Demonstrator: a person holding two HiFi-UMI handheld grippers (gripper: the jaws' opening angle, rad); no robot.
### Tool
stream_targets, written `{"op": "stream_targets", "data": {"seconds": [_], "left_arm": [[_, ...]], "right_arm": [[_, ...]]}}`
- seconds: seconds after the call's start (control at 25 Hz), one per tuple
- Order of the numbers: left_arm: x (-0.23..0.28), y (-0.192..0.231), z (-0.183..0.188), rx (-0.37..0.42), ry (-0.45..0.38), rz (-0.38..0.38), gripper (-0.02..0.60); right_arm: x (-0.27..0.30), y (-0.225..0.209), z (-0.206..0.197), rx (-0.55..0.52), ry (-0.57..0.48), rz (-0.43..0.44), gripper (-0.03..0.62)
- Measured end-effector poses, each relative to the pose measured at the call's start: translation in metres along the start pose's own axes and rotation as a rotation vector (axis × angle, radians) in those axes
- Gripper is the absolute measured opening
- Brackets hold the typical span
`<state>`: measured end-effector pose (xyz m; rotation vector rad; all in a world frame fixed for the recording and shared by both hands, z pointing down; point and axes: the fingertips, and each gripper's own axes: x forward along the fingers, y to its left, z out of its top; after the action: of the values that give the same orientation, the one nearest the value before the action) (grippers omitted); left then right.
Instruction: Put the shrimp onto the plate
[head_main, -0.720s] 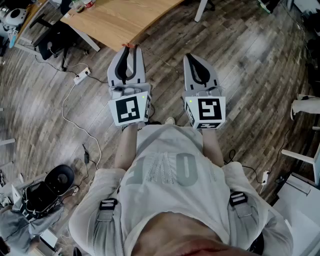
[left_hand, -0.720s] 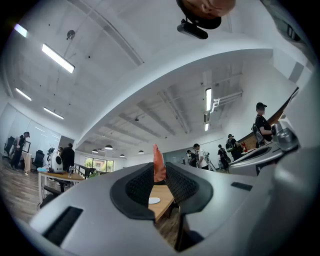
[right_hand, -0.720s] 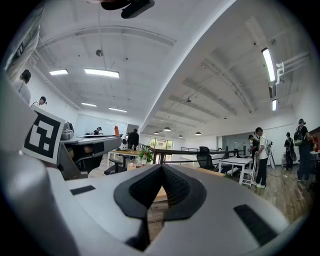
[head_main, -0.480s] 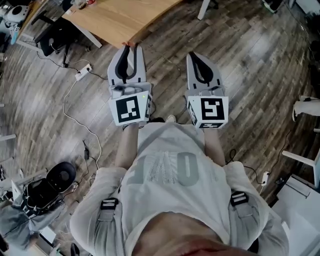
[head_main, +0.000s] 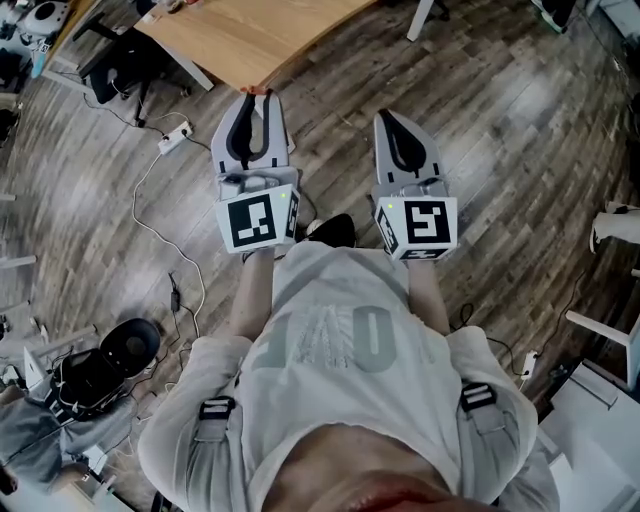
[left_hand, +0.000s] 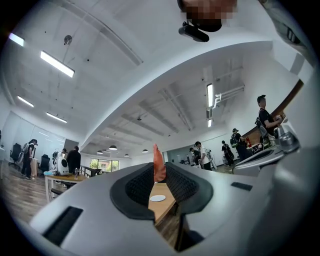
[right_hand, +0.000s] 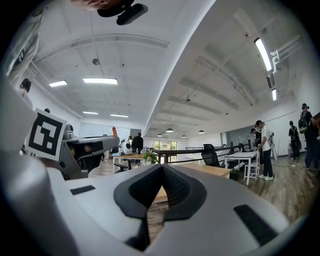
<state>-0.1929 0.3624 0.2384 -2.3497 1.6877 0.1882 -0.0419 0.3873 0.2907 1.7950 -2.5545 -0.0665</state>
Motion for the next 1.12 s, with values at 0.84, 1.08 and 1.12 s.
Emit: {"op": "stream_targets", "data": {"seconds": [0.84,1.08,1.12], "left_arm": [[0.094,-0.002,-0.011,-0.036,-0.059,-0.023,0.080],[0.140,0.001,-0.036,-0.058,-0.031,-0.055,0.080],[0.149,0.001,-0.038,-0.063,-0.032,-0.058,0.080]], "right_arm": [[0.047,-0.077,0.000,-0.035,-0.004,-0.086,0.018],[0.092,-0.093,-0.015,-0.015,0.034,-0.087,0.019],[0.100,-0.098,-0.015,-0.016,0.035,-0.088,0.019]]}}
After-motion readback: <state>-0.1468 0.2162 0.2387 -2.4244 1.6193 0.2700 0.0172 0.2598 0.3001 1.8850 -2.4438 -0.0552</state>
